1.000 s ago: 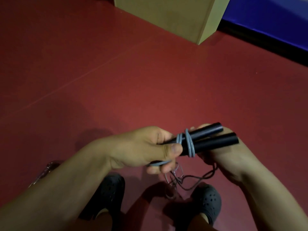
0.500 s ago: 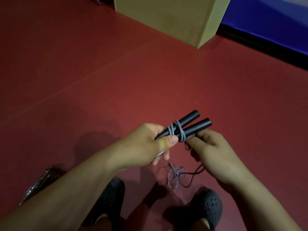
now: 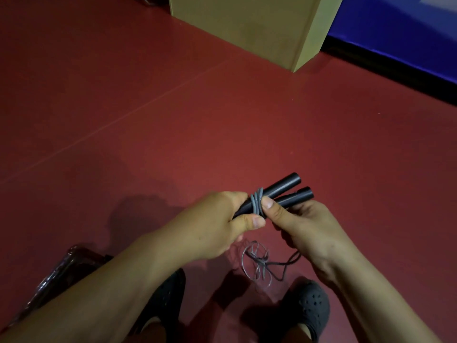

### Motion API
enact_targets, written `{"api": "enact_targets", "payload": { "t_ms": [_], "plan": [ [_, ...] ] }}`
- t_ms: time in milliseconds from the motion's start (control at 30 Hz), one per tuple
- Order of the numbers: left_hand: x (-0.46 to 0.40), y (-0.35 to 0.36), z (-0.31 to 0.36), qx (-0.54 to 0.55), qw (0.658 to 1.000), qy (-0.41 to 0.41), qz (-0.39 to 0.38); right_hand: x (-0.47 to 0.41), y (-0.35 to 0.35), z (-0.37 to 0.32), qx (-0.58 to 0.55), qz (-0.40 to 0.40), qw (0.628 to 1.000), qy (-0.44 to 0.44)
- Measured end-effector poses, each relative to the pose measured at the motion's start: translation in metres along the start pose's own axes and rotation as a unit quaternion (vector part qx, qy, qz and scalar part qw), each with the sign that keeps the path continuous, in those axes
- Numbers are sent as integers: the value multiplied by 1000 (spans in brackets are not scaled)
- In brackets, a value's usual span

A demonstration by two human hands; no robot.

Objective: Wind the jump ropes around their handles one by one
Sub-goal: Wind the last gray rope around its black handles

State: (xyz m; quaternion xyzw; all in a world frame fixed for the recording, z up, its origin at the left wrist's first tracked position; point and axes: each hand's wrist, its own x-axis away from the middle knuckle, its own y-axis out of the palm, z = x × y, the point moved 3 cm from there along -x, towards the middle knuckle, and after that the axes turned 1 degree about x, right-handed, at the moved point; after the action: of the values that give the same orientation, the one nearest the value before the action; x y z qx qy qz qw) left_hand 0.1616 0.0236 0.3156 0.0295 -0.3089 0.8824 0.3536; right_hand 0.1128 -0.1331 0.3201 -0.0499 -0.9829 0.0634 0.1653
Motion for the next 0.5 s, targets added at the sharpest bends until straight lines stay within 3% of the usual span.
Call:
{"api": "enact_targets", "payload": {
  "t_ms": [100,200,400,500],
  "plan": [
    [1,-1,2,7,1000,17,22,0,3,5,-29,-18,999,36],
    [-1,-4,5,48,996,19,70,-2,5,4,-40,20,999,23],
    [-8,-15,-2,61,986,-16,151,-3,5,-1,-3,4,1000,-21],
    [-8,-18,-7,35,984,-39,172,1,-1,-3,68,13,997,-35]
  ]
}}
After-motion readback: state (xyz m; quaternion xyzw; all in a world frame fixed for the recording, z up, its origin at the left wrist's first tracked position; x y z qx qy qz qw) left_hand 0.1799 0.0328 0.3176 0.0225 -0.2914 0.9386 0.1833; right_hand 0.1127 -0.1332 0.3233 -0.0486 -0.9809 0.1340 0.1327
